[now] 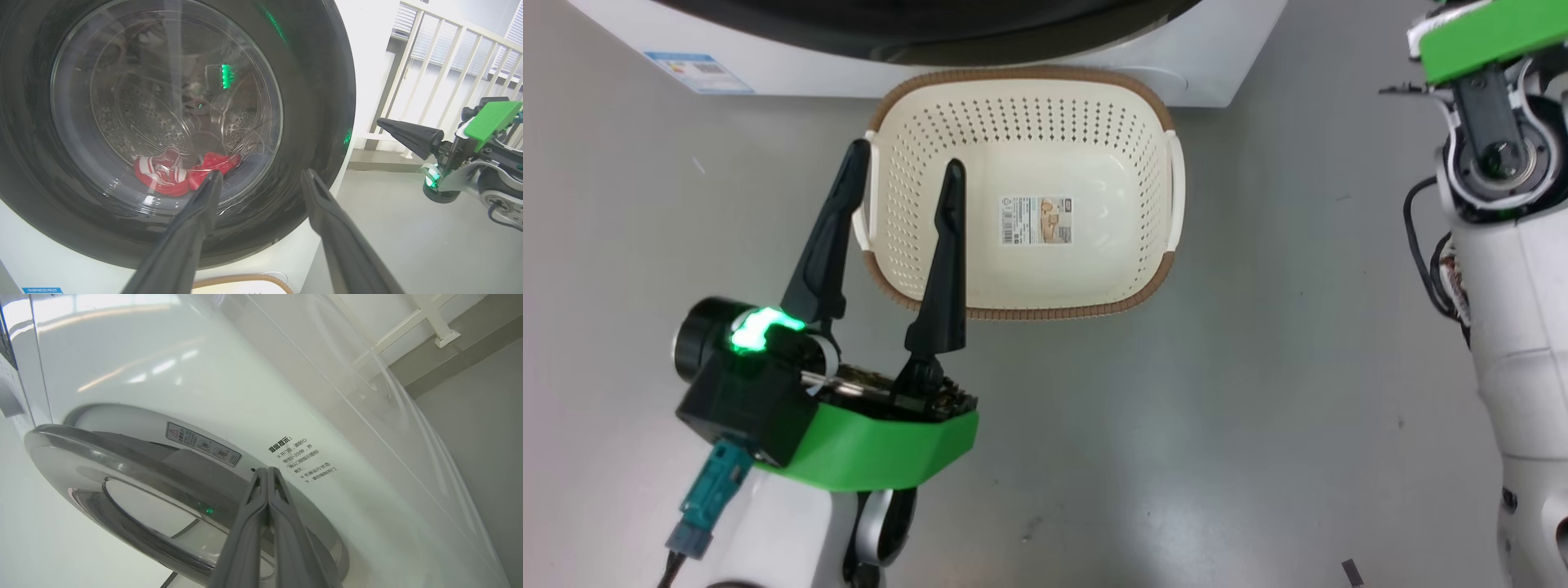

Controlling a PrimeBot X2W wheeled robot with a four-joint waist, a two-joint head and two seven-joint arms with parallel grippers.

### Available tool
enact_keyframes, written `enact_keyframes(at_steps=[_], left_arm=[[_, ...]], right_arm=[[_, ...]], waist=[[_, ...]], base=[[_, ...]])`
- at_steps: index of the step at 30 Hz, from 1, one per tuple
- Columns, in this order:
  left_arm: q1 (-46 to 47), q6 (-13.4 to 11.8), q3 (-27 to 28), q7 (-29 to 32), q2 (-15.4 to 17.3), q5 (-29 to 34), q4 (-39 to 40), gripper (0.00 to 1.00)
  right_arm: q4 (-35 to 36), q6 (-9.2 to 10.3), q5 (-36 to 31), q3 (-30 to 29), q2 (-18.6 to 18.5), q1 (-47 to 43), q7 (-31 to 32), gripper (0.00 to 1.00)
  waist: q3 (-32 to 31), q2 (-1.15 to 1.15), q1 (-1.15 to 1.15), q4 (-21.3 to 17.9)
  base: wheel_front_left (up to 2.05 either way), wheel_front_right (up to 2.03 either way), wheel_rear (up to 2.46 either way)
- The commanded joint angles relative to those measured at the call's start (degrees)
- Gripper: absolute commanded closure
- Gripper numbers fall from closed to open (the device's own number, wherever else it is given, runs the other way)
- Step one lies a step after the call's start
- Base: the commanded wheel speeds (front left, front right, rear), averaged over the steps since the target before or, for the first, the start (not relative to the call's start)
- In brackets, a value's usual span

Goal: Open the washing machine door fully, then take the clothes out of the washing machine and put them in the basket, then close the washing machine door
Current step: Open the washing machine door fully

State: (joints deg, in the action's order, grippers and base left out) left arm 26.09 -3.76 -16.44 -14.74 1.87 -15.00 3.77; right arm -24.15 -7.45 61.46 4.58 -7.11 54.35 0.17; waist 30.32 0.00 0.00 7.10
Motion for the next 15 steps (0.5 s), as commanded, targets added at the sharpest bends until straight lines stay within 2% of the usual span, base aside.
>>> enact_keyframes(at_steps=[1, 15], left_arm=[[0.9, -0.3, 1.4, -0.3, 1.0, 0.9, 2.1, 0.0], [1.1, -0.3, 0.4, -0.3, 1.0, 2.3, 2.9, 0.0]], right_arm=[[1.2, -0.03, 1.2, 0.7, 0.7, 1.8, 0.8, 1.0], [-4.3, -0.03, 12.0, 0.6, 1.0, 11.7, 13.4, 1.0]], waist=[[1.0, 0.0, 0.0, 0.2], [4.2, 0.0, 0.0, 1.7]], base=[[0.0, 0.0, 0.0], [0.0, 0.0, 0.0]])
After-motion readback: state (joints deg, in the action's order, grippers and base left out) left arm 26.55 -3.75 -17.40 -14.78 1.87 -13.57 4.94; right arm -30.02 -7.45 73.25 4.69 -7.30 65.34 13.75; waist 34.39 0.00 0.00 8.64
